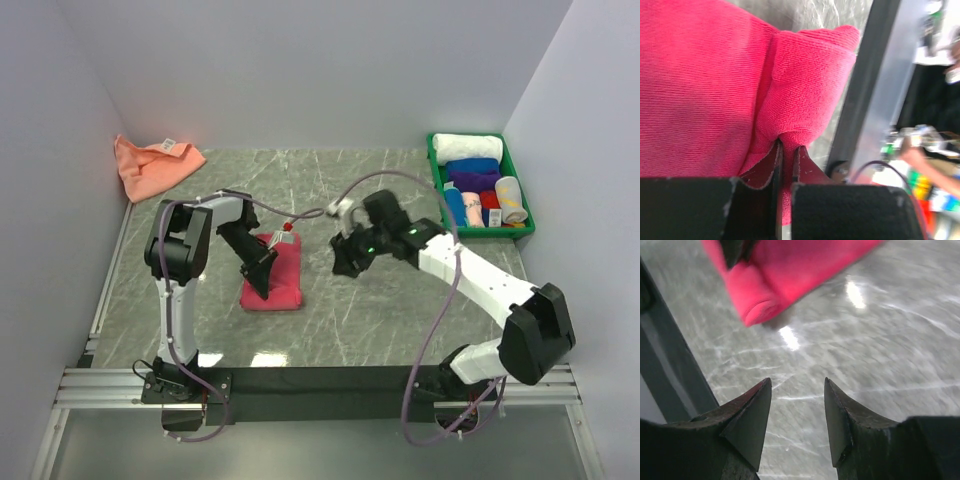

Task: Roll the towels
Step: Roll the towel

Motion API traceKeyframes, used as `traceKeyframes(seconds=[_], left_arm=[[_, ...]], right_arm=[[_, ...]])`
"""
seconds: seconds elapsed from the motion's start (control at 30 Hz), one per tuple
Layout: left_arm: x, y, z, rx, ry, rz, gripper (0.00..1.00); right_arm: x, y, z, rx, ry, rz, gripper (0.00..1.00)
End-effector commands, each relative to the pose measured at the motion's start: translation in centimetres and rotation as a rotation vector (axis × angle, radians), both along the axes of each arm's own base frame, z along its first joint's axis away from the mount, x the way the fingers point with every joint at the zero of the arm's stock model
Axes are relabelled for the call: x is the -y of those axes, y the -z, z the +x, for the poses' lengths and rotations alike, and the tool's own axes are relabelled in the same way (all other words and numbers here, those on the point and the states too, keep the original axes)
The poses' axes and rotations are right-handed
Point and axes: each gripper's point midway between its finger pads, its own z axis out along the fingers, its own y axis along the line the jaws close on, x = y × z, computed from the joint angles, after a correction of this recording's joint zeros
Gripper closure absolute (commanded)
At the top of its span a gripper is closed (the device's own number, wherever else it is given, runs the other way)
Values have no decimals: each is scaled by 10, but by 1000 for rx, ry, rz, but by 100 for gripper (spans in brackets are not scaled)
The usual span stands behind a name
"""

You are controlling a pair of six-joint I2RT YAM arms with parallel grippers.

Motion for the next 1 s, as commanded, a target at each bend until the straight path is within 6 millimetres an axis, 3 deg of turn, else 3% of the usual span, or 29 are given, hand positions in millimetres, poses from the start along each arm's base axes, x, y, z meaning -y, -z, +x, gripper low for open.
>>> traceKeyframes(seconds=[0.0,0.07,0.2,0.27,0.3,0.43,0.67,0.83,0.87,0.9,0.97], left_arm=[[-13,58,32,122,62,72,96],[-14,64,36,111,60,77,95],[-16,69,37,101,59,79,93],[-15,71,39,92,52,75,92],[-14,71,40,92,51,74,92],[-12,73,40,84,35,66,91],[-12,74,44,84,33,72,89],[-12,74,48,92,34,73,89],[-12,73,49,92,31,74,87],[-12,72,47,88,31,69,87],[-13,64,51,103,11,49,82]], right_arm=[[-32,3,-13,146,-144,-64,46],[-58,9,-26,190,-232,-126,45],[-101,23,-33,243,-322,-175,44],[-118,36,-27,298,-349,-204,44],[-128,41,-35,322,-385,-218,43],[-155,54,-40,411,-464,-221,39],[-176,101,-47,485,-565,-317,39],[-169,138,-47,457,-600,-391,55],[-165,148,-50,432,-618,-407,62],[-163,151,-51,416,-621,-414,79],[-156,158,-63,339,-656,-412,100]])
